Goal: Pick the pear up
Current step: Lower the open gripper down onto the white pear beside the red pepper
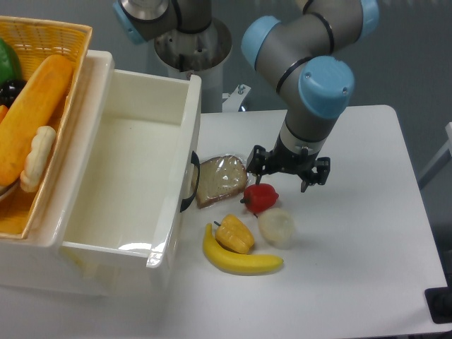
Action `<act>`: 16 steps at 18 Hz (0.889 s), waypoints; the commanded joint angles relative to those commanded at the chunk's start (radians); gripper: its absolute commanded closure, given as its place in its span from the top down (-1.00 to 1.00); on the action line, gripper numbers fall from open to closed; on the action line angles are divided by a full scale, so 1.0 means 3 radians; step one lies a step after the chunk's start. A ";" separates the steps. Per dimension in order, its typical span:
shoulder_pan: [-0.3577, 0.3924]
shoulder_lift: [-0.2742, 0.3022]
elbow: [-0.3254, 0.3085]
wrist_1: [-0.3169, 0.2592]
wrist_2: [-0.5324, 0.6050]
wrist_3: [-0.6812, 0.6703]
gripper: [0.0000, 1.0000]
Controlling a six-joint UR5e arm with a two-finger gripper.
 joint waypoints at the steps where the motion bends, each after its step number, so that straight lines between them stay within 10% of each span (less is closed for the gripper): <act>1: -0.0005 -0.0051 0.0005 0.0015 0.0000 -0.0066 1.00; 16: 0.0036 -0.0419 0.0010 0.0291 0.0000 -0.0854 1.00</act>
